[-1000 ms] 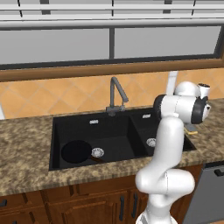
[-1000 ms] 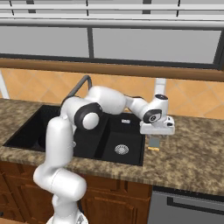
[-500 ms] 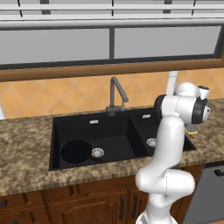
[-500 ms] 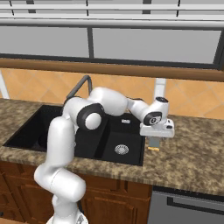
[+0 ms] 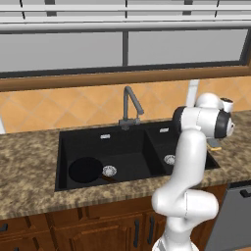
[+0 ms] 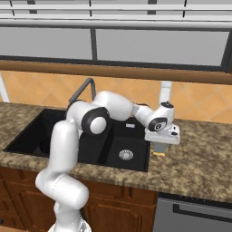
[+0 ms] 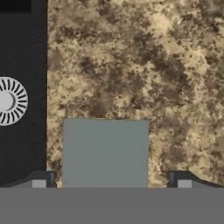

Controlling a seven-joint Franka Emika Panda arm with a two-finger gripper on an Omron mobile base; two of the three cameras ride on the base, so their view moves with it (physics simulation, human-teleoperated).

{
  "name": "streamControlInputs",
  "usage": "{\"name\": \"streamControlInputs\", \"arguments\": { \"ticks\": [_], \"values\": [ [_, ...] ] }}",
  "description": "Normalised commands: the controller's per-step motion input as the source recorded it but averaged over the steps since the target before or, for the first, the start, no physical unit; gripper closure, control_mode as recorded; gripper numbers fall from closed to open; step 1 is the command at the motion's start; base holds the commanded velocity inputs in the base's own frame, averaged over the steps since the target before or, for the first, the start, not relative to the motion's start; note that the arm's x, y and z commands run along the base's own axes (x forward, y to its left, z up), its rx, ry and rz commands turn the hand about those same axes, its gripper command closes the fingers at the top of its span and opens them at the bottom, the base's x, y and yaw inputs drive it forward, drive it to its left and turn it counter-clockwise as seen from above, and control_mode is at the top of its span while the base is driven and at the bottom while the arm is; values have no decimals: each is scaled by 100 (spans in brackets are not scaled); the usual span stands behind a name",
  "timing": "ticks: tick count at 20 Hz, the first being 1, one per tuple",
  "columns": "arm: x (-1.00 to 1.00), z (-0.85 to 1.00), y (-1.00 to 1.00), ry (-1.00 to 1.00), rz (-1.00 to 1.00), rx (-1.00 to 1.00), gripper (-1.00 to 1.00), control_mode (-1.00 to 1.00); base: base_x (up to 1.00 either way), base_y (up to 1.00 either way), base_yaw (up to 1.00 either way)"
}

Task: Pick the pan and sponge and place them into the sink. Then turn on the water.

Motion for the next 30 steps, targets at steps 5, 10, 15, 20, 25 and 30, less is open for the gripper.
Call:
{"name": "streamControlInputs", "arguments": {
  "ticks": [5, 10, 15, 20, 25, 30],
  "values": [
    [9, -22, 0, 0, -5, 0, -100, -100, 0, 0, 0],
    [8, -33, 0, 0, -3, 0, -100, -100, 0, 0, 0],
    [4, -51, 0, 0, -2, 0, 100, -100, 0, 0, 0],
    [0, -49, 0, 0, -1, 0, 100, -100, 0, 0, 0],
    [-34, 2, 13, -8, 0, 2, 100, -100, 0, 0, 0],
    [-64, 56, 30, -10, 0, 3, 100, -100, 0, 0, 0]
  ]
}}
